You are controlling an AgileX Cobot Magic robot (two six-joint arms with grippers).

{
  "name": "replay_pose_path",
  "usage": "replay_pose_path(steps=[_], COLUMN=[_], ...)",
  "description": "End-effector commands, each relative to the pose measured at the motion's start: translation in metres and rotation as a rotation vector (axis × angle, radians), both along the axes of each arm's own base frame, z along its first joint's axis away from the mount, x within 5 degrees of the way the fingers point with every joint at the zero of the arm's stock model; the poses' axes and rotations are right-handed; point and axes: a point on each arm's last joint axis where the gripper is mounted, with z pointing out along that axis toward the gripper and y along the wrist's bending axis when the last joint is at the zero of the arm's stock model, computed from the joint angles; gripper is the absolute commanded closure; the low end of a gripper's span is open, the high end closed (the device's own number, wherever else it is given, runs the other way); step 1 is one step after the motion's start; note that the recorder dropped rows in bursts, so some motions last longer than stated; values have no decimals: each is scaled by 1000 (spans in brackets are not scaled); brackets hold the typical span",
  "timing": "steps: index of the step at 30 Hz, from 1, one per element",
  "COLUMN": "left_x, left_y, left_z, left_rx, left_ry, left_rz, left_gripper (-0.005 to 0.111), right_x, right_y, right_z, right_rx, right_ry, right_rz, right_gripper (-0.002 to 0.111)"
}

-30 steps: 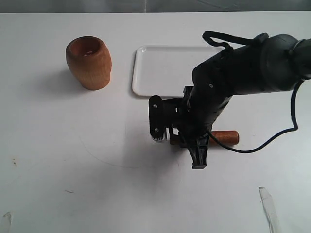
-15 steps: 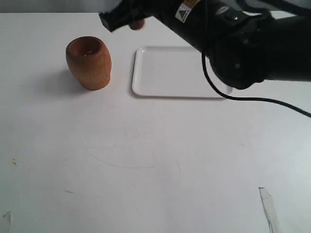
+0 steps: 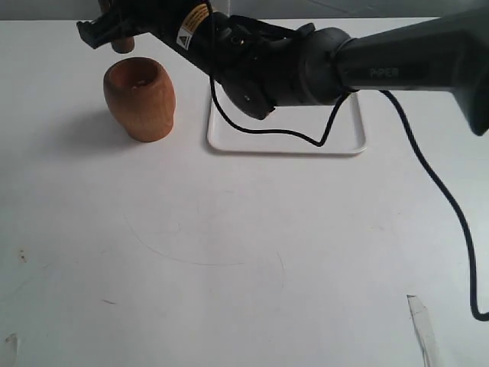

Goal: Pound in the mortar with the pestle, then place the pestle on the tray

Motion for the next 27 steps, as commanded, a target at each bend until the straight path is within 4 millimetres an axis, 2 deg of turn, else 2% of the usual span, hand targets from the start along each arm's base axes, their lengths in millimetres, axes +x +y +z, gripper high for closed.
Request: replay_pose_path(steps=[1, 5, 6, 7, 8, 11, 12, 13, 14, 16, 18, 20, 22, 23, 24, 25, 27], left_x=[0, 0, 0, 0, 0, 0, 0, 0, 0, 0, 0, 0, 0, 0, 0, 0, 0], left_y=[-1, -1, -1, -1, -1, -1, -1, -1, -1, -1, -1, -1, -1, -1, -1, -1, -1], left_z=[0, 0, 0, 0, 0, 0, 0, 0, 0, 0, 0, 0, 0, 0, 0, 0, 0], left_rx=[-15, -15, -15, -15, -15, -15, -15, -15, -15, -15, -15, -15, -15, -15, -15, -15, -15], left_ry=[-4, -4, -4, -4, -4, -4, -4, -4, -4, -4, -4, -4, -4, -4, -4, -4, -4], left_rz=[-6, -6, -6, -6, -6, -6, -6, -6, -6, -6, -6, -6, -6, -6, -6, -6, -6], left_gripper=[107, 107, 107, 107, 107, 107, 107, 107, 107, 107, 107, 107, 107, 107, 107, 107, 107], right_x=[5, 12, 12, 12, 11, 9, 7, 5, 2, -4, -5, -2, 3, 7, 9, 11, 11], right_y=[7, 7, 7, 7, 8, 8, 6, 4, -1, -8, -9, -5, 0, 4, 6, 7, 8], right_z=[-33, -87, -111, -116, -112, -73, -41, -22, 10, 45, 49, 33, 1, -29, -45, -74, -97], right_rx=[-63, -106, -148, -156, -147, -105, -69, -50, -19, 28, 35, -2, -40, -72, -95, -133, -160], right_ry=[36, 141, 174, 178, 169, 94, 32, -9, -76, -128, -134, -102, -36, 17, 41, 87, 132], right_rz=[4, -42, -44, -43, -31, -8, -10, -14, -23, -29, -29, -29, -23, -26, -28, -33, -32], right_gripper=[108, 108, 108, 108, 108, 108, 108, 108, 108, 108, 108, 108, 108, 108, 108, 108, 108])
